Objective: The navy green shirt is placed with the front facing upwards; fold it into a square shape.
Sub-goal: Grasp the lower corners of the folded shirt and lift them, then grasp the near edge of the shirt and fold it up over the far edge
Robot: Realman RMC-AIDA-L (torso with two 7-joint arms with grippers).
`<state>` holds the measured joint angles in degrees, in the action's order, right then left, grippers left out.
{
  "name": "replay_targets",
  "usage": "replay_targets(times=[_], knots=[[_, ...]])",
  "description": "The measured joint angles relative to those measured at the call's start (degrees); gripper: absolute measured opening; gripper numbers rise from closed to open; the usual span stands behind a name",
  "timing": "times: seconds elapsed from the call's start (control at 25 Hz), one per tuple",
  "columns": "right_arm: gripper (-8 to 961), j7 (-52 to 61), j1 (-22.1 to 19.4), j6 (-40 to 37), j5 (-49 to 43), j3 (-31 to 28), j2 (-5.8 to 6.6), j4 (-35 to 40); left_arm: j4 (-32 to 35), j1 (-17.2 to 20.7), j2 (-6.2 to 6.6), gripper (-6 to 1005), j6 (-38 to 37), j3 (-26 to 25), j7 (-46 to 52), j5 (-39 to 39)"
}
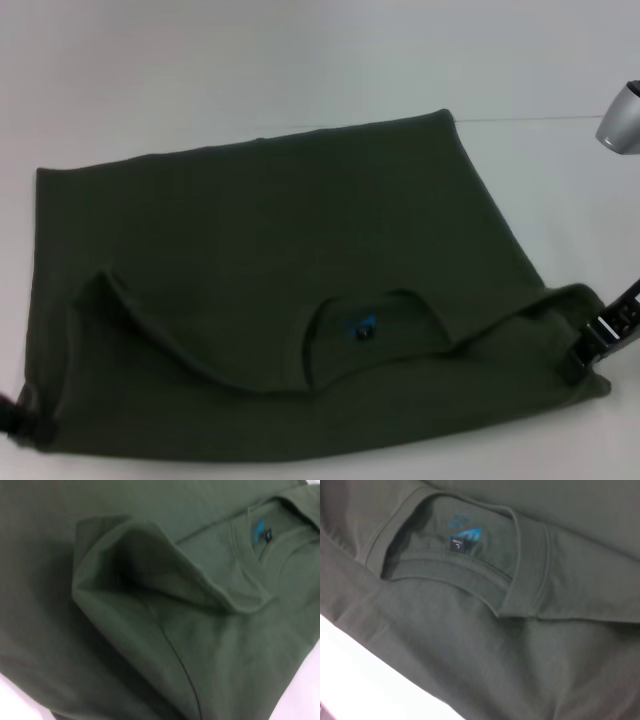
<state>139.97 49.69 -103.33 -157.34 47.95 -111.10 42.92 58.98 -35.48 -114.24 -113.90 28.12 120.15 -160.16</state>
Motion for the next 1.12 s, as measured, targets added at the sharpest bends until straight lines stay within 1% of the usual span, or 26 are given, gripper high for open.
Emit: replay_targets(times=[0.28, 0.48, 0.88, 1.0, 1.12], knots=[[42, -2.8, -0.1, -4.3, -0.8, -0.2, 0.18, 0.7, 0.2, 0.6, -0.28, 14, -4.4, 0.0, -2.4, -2.2], [42, -3.2, -0.1, -4.3, -0.9, -1.2, 0.29, 0.9, -0.4, 0.2, -0.10, 15, -4.5, -0.5, -2.8, -2.0], [42, -3.0, -0.2, -4.1, -0.6, -2.2, 0.05, 0.9, -0.5, -0.1, 0.10, 15, -4.4, -1.5, -2.9, -1.7], [42, -3.0, -0.2, -4.1, -0.5, -3.1, 0.03, 0.9, -0.5, -0.4, 0.36, 16, -4.4, -2.9, -2.9, -1.4], [42, -3.0, 0.0, -4.2, -0.4, -5.5, 0.20, 1.0, -0.6, -0.6, 0.79, 16, -4.4, -4.7, -2.7, -0.8]])
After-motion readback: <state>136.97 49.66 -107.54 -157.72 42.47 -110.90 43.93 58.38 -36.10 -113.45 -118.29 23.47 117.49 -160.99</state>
